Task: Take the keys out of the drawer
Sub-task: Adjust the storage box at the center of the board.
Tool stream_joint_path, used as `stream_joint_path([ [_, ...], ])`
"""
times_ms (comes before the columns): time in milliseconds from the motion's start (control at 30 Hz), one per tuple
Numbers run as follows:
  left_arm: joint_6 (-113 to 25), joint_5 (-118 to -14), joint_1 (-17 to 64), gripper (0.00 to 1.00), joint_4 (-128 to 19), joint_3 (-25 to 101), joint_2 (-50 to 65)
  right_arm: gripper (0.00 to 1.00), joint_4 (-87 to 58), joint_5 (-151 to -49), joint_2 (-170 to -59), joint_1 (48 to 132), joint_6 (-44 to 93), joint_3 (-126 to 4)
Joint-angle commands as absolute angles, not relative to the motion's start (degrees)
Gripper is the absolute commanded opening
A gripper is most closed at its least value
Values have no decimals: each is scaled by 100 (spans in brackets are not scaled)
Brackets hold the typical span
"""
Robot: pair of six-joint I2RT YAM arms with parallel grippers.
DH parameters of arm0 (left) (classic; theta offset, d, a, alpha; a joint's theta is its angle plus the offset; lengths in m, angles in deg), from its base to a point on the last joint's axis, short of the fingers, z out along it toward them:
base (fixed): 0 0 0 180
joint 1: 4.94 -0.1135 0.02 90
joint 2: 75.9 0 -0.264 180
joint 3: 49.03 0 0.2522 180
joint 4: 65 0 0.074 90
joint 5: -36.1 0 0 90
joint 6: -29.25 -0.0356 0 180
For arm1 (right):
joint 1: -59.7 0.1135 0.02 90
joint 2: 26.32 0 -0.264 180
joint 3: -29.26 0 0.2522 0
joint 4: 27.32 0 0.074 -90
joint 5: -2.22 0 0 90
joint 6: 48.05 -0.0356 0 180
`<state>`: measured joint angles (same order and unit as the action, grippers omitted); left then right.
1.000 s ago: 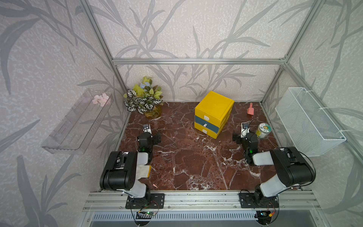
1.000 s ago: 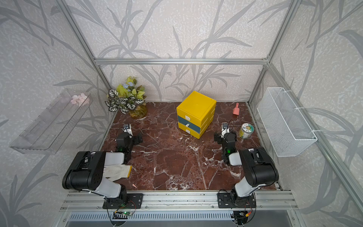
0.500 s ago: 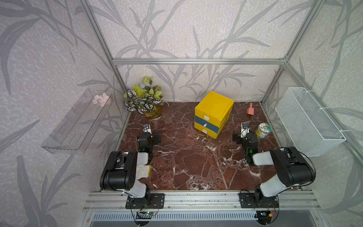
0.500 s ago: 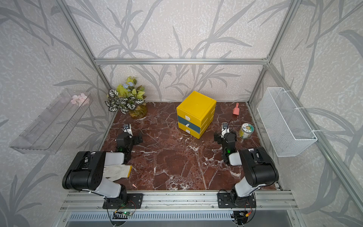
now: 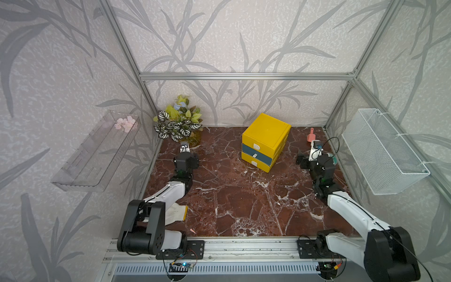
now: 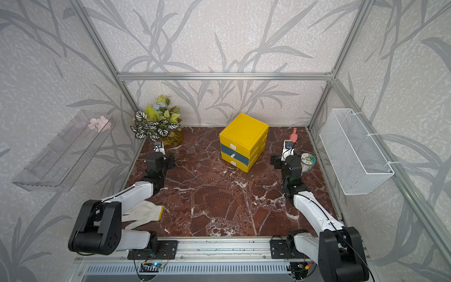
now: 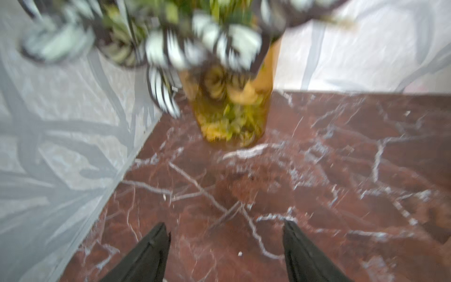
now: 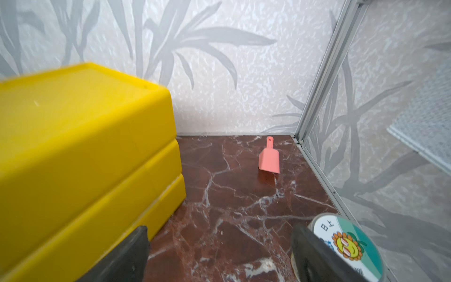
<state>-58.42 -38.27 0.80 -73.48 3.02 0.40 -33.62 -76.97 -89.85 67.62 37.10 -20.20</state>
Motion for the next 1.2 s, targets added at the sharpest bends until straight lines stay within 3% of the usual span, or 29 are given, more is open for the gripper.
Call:
stream_joint_path([
  [0, -5587, -3978, 200, 72, -6396, 800, -390, 91, -1156, -8156, -8978, 6796, 2709, -2920],
  [167, -4759, -5143, 311, 58, -6039, 1905, 290, 81, 139, -8571, -9777, 6799, 1783, -4227],
  [267, -4416, -5727, 416, 44, -5717, 2671, 848, 78, 195, -8633, -10069, 6794, 1562, -4435],
  [467, -4132, -6589, 523, 32, -6029, 3860, 2200, 62, 406, -8827, -10882, 6761, 1497, -4838],
  [567, -3829, -7099, 551, 24, -5994, 4583, 2998, 60, 315, -9105, -11271, 6737, 1479, -5032],
  [833, -3569, -8034, 907, 21, -5467, 6431, 4778, 44, 301, -9764, -11992, 6634, 1480, -5340],
  [967, -3395, -8549, 1014, 22, -5194, 7289, 5446, 44, 193, -10258, -12268, 6625, 1465, -5443],
  [1167, -3250, -8893, 1190, 25, -5341, 7623, 5800, 44, 263, -10927, -12758, 6629, 1387, -5730],
])
